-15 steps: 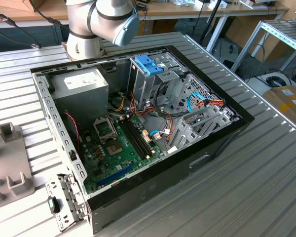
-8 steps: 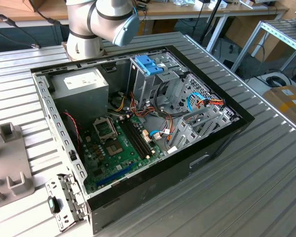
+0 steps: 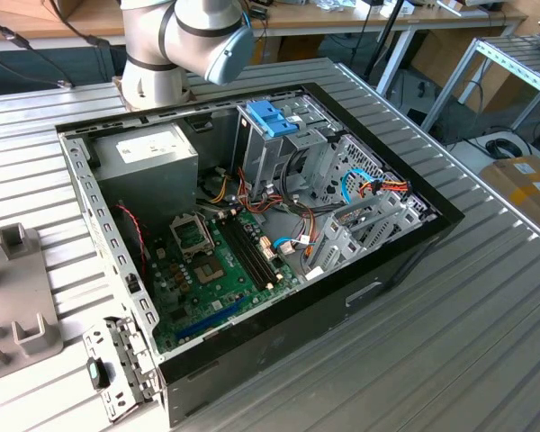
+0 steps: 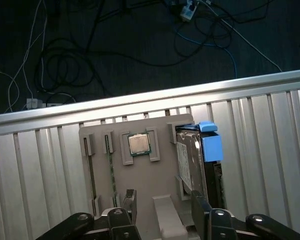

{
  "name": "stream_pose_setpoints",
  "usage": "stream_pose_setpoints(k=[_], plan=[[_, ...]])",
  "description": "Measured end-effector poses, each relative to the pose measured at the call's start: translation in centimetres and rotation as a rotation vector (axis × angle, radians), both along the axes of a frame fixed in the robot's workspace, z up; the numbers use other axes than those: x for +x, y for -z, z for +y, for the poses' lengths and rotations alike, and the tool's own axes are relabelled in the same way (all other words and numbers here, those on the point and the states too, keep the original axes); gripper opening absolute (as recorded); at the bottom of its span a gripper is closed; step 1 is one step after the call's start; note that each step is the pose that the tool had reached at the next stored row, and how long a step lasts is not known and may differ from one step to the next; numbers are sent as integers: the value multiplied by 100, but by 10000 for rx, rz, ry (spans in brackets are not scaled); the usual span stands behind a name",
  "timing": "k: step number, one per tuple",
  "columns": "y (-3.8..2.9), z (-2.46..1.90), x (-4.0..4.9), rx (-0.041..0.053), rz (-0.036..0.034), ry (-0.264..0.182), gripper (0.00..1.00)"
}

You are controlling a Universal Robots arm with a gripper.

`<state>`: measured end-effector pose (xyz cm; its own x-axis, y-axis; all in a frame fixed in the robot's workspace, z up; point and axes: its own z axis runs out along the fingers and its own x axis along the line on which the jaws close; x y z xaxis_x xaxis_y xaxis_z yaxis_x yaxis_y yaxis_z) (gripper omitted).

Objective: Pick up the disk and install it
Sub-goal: 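Pick up the disk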

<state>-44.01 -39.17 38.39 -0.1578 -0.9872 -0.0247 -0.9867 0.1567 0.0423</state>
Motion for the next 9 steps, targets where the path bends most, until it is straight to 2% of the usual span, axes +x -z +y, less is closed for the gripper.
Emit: stream_pose_setpoints(k=[9], plan=[[15, 31, 0, 0, 1, -1, 56]])
